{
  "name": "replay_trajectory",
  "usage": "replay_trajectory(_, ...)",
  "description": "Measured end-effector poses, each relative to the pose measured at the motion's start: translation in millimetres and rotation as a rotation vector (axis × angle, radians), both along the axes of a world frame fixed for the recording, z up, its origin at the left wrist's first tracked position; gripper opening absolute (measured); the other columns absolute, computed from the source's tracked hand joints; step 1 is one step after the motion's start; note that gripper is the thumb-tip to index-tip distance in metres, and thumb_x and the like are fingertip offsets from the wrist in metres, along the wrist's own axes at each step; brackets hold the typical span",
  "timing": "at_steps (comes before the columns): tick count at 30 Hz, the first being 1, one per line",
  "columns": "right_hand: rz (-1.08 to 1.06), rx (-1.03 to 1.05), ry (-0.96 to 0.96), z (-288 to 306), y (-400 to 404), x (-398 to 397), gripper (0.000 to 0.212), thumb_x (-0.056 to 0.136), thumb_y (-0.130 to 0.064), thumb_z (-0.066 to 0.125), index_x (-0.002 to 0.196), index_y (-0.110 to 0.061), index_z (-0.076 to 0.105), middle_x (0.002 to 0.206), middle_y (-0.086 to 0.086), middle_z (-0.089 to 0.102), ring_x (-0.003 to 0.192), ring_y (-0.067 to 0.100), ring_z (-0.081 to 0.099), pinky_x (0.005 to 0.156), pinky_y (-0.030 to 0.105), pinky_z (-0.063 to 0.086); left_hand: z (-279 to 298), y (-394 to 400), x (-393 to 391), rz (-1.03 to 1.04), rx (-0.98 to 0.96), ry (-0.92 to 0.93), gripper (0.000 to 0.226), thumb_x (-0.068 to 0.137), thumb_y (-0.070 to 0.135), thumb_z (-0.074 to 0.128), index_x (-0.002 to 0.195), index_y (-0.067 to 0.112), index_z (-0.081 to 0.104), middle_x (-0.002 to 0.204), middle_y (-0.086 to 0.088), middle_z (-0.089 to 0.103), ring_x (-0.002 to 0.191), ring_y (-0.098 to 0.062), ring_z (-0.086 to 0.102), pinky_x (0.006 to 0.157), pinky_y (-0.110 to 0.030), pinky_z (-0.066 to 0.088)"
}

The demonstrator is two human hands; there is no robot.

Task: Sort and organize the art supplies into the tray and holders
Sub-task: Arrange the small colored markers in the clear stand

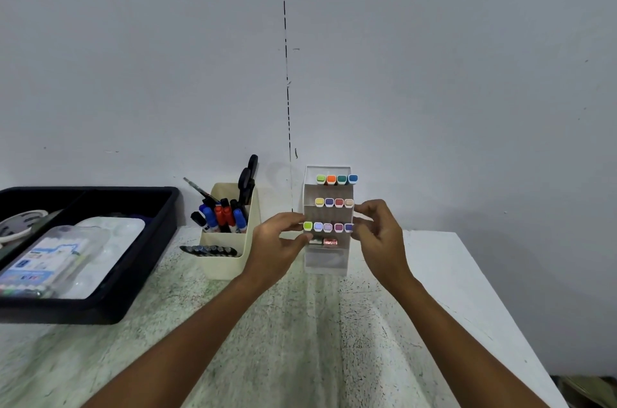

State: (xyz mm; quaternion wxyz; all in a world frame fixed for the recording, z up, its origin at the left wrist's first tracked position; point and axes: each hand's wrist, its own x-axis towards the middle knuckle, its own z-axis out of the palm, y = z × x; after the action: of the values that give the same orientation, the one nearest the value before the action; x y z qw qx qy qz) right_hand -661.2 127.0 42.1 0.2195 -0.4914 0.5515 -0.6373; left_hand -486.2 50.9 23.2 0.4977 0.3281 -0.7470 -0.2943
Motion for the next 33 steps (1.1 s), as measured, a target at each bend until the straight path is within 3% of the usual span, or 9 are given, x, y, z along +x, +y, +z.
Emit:
replay_trajectory(2,-0.001,0.008,-0.002,0.7,-0.7,-1.9,0.012,0.089,-0.001,0.05,0.095,-0.011,0.051,0.101,0.007,0.066,0.093,0.018,0.07,0.07,0.041,0.06,0.2,-2.1,-1.8,0.017,-0.015,-0.008,0.027,0.076,0.007,0.078,0.103,0.008,0.073,0.097,0.006,0.067,0.091,-0.002,0.065,0.063,-0.015,0.055)
replay_trajectory(5,-0.001,0.005,-0.006,2.6,-0.6,-1.9,0.024,0.091,0.009,0.046,0.091,-0.014,0.049,0.1,0.01,0.067,0.091,0.017,0.07,0.069,0.045,0.059,0.0,-4.5,-3.0,0.016,-0.001,0.012,0.024,0.076,0.006,0.078,0.099,0.011,0.074,0.096,0.005,0.068,0.09,-0.004,0.065,0.065,-0.016,0.055)
replay_trajectory(10,-0.002,-0.015,-0.027,3.8,-2.0,0.4,0.02,0.089,0.007,0.049,0.091,-0.013,0.051,0.099,0.013,0.068,0.088,0.01,0.07,0.06,0.022,0.054,-4.9,-6.3,-6.5,-0.015,0.068,0.052,0.022,0.078,0.004,0.075,0.099,0.008,0.074,0.101,-0.002,0.066,0.096,-0.003,0.061,0.067,-0.014,0.052)
replay_trajectory(13,0.014,-0.024,-0.046,2.5,-1.9,2.9,0.011,0.079,-0.012,0.049,0.09,-0.016,0.051,0.098,0.01,0.068,0.09,0.015,0.07,0.06,0.021,0.053,-6.5,-6.2,-7.7,-0.029,0.097,0.067,0.022,0.079,0.002,0.074,0.1,0.004,0.074,0.103,-0.004,0.063,0.097,-0.002,0.059,0.067,-0.011,0.05)
replay_trajectory(19,0.024,-0.04,-0.048,-1.0,-4.2,3.2,0.014,0.079,-0.007,0.049,0.09,-0.015,0.051,0.097,0.009,0.067,0.094,0.021,0.069,0.057,0.016,0.05,-4.2,-8.2,-3.7,-0.08,0.113,0.048,0.027,0.076,0.004,0.076,0.103,0.006,0.072,0.106,-0.002,0.065,0.101,0.0,0.06,0.074,-0.011,0.051)
replay_trajectory(21,0.027,-0.03,-0.042,-1.8,-4.8,1.8,0.015,0.076,-0.014,0.048,0.09,-0.018,0.051,0.099,0.008,0.068,0.094,0.02,0.069,0.06,0.019,0.053,-2.5,-5.8,-1.8,-0.124,0.171,0.103,0.03,0.075,0.006,0.077,0.104,0.008,0.07,0.108,0.0,0.066,0.1,-0.006,0.065,0.075,-0.019,0.055)
replay_trajectory(25,0.051,-0.021,-0.072,-5.2,-8.2,-5.5,0.015,0.077,-0.013,0.049,0.091,-0.016,0.052,0.102,0.011,0.067,0.093,0.021,0.07,0.068,0.029,0.057,3.7,-1.1,-3.3,-0.146,0.216,0.146,0.027,0.076,0.008,0.076,0.102,0.013,0.069,0.111,0.008,0.064,0.101,-0.002,0.065,0.073,-0.017,0.054)
replay_trajectory(28,0.079,0.019,-0.118,-9.8,-9.2,-13.4,0.018,0.077,-0.015,0.055,0.095,-0.011,0.056,0.105,0.012,0.068,0.094,0.023,0.069,0.07,0.033,0.057,6.3,-5.4,-7.0,-0.16,0.203,0.073,0.031,0.078,0.015,0.075,0.108,0.018,0.069,0.118,0.009,0.061,0.111,0.01,0.055,0.081,-0.011,0.049)
replay_trajectory(33,0.091,0.071,-0.127,-16.4,-11.8,-20.1,0.026,0.077,-0.012,0.073,0.099,-0.015,0.059,0.108,0.007,0.069,0.098,0.026,0.068,0.084,0.05,0.056,6.1,-10.7,-10.3,-0.188,0.217,0.027,0.028,0.078,0.03,0.073,0.105,0.021,0.073,0.122,0.004,0.063,0.117,0.0,0.056,0.094,-0.017,0.047)
